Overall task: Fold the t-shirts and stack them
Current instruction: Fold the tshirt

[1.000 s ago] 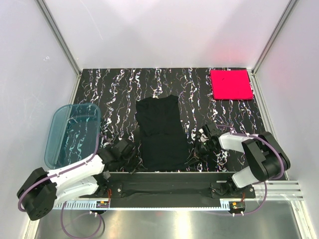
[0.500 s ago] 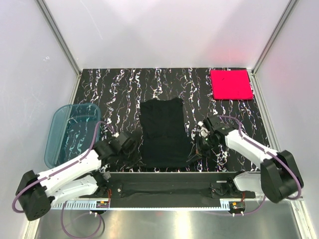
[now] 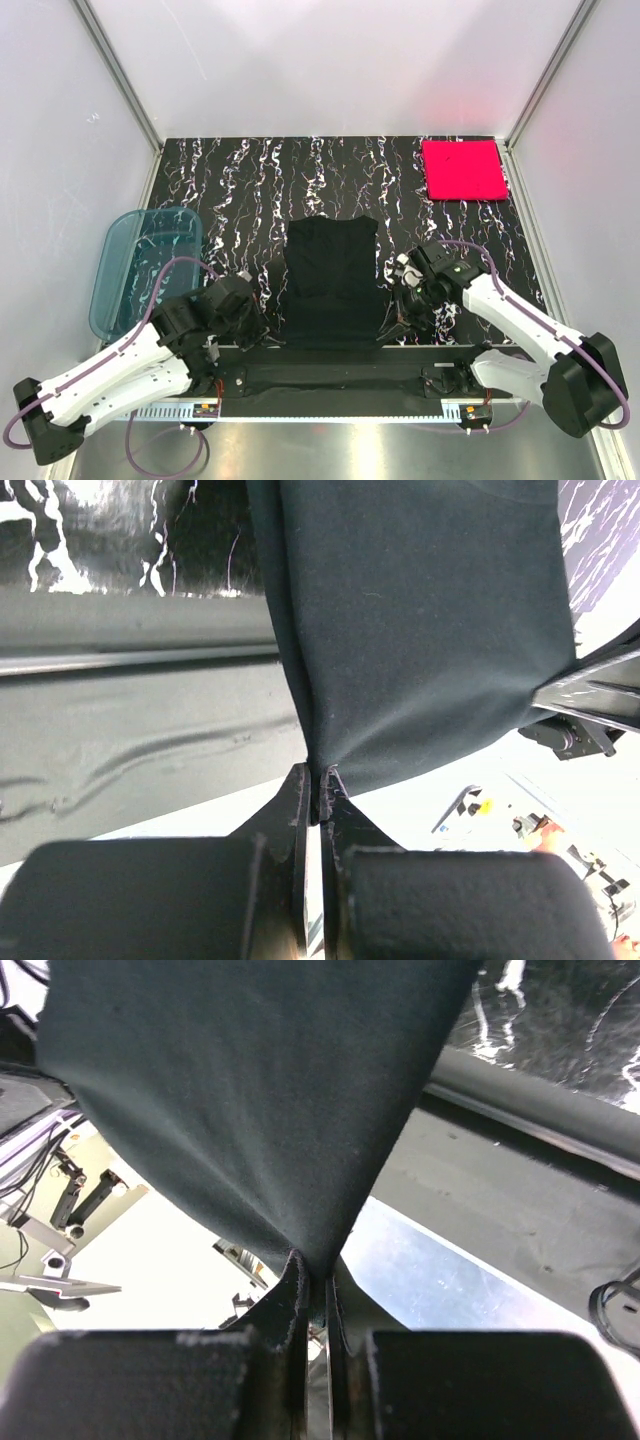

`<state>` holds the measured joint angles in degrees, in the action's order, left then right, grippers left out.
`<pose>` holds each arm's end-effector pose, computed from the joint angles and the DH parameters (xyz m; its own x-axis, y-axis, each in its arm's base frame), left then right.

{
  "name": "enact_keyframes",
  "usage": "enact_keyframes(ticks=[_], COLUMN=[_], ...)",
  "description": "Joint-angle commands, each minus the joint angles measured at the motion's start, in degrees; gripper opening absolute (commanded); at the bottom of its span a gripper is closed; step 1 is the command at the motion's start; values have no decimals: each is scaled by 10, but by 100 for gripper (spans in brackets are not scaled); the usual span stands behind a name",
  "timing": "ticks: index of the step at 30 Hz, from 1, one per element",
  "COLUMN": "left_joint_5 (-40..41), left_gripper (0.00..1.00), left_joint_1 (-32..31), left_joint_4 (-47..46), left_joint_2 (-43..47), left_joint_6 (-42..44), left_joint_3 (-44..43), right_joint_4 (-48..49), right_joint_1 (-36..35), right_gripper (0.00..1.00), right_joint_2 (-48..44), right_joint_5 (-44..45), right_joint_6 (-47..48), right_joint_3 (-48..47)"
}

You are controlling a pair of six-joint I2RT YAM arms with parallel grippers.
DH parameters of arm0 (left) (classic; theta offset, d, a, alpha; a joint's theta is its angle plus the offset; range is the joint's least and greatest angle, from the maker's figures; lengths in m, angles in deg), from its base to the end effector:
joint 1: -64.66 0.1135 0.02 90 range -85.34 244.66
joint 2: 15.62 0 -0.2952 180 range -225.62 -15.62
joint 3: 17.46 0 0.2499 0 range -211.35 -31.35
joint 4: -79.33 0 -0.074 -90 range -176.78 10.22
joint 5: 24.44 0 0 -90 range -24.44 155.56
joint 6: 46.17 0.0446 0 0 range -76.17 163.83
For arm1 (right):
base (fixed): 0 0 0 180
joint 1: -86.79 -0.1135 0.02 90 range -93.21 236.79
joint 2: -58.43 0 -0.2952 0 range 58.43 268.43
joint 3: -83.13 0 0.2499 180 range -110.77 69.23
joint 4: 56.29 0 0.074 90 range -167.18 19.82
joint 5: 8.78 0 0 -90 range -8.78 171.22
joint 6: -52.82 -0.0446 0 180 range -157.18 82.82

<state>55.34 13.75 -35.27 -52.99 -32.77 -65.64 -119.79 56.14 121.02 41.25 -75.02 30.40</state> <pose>0.0564 -0.0820 0.2435 -0.9252 -0.3794 0.0064 -0.3079 0.7407 -0.5972 0.1242 0.1069 0.2291 -0.9877 -0.0388 0.1514 0.0721 0.7463 0.6617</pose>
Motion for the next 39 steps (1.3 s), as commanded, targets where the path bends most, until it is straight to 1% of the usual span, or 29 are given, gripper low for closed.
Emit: enact_keyframes(ticks=[1, 7, 9, 11, 12, 14, 15, 18, 19, 21, 22, 24, 25, 27, 28, 29, 30, 32, 33, 34, 35, 36, 37, 38, 39], left_joint_5=[-8, -9, 0, 21, 29, 42, 42, 19, 11, 2, -8, -24, -31, -48, -62, -66, -69, -73, -71, -56, -56, -81, -94, -101, -95], left_gripper=[0, 0, 0, 0, 0, 0, 0, 0, 0, 0, 0, 0, 0, 0, 0, 0, 0, 0, 0, 0, 0, 1, 1, 1, 9], left_joint_1=[-1, -1, -1, 4, 7, 26, 36, 93, 125, 153, 180, 205, 223, 237, 245, 250, 254, 267, 272, 282, 290, 300, 317, 320, 321], left_joint_4=[68, 83, 79, 81, 91, 95, 95, 82, 76, 59, 52, 34, 31, 13, 9, 5, 5, -2, 4, 5, -2, -10, -14, -29, -59], left_joint_2=[8, 6, -15, -38, -66, -91, -120, -174, -190, -215, -250, -290, -331, -378, -400, -447, -469, -516, -563, -582, -601, -645, -665, -689, -708], left_joint_6=[5, 1, 3, 22, 31, 65, 79, 130, 159, 188, 215, 244, 267, 288, 308, 318, 327, 352, 359, 369, 374, 377, 378, 386, 395], left_joint_3=[-41, -68, -83, -120, -134, -173, -184, -220, -228, -258, -269, -309, -327, -359, -396, -415, -441, -506, -530, -566, -576, -592, -633, -651, -674], right_joint_4=[-65, -88, -86, -79, -78, -73, -77, -82, -82, -90, -92, -95, -96, -98, -97, -100, -99, -97, -95, -93, -90, -86, -86, -81, -70], right_joint_1=[-5, -6, -6, -6, -6, -5, -1, 22, 29, 55, 65, 84, 89, 102, 106, 111, 119, 129, 135, 148, 154, 161, 173, 177, 184], right_gripper=[2, 2, 2, 2, 2, 1, 1, 0, 0, 0, 0, 0, 0, 0, 0, 0, 0, 1, 1, 1, 3, 3, 4, 4, 5], right_joint_2=[-18, -33, -20, -6, 8, 28, 52, 100, 111, 150, 164, 209, 224, 270, 286, 303, 334, 366, 398, 415, 434, 472, 492, 509, 542], right_joint_5=[-3, -13, -11, -2, 2, 9, 9, 1, -5, -6, -12, -18, -25, -30, -35, -39, -42, -42, -45, -44, -42, -48, -63, -64, -59], right_joint_6=[-3, -7, -3, -4, -3, 4, 9, 34, 40, 60, 69, 87, 93, 105, 108, 113, 115, 117, 118, 120, 118, 118, 125, 125, 125], right_joint_3=[-47, -55, -65, -84, -94, -124, -135, -175, -186, -220, -232, -267, -280, -320, -333, -362, -377, -421, -436, -468, -483, -500, -536, -550, -563])
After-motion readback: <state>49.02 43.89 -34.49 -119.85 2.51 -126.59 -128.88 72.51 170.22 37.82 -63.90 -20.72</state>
